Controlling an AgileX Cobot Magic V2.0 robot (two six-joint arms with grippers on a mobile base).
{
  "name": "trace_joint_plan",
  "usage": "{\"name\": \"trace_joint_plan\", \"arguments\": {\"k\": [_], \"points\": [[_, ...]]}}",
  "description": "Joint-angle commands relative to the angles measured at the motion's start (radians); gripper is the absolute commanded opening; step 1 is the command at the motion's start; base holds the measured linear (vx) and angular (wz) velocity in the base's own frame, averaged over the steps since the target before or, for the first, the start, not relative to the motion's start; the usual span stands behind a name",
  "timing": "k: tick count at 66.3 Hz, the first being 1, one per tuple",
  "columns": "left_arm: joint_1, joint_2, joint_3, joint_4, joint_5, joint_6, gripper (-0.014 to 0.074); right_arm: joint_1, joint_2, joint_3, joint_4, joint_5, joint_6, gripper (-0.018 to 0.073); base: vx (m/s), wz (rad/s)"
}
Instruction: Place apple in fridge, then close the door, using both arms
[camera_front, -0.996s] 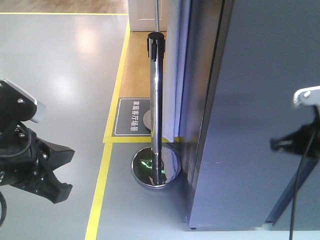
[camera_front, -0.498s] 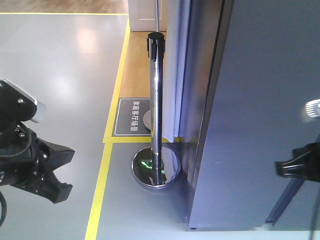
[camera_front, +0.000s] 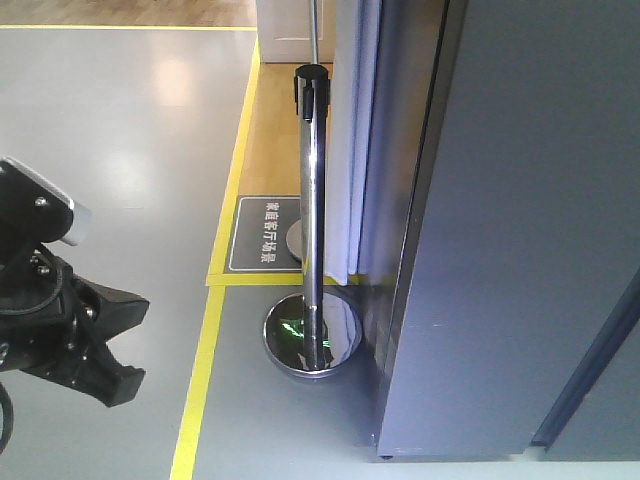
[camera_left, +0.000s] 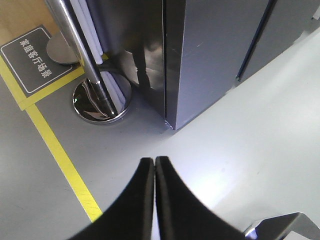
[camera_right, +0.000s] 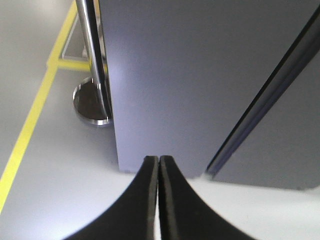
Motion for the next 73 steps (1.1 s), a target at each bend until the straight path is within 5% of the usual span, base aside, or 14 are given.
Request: {"name": "trace_joint_plan", "arguments": {"k": [1, 73], "points": [[0.000, -0.014, -0.025, -0.010, -0.052, -0.009, -0.0006, -0.004, -0.058, -0.033, -0.026, -0.038, 0.001, -0.0002, 0.00, 0.00], [0.003, -0.083, -0.025, -0.009, -0.052, -0.009, -0.0006, -0.004, -0.138, -0.033, -0.037, -0.025, 0.001, -0.0002, 0.00, 0.00]]}}
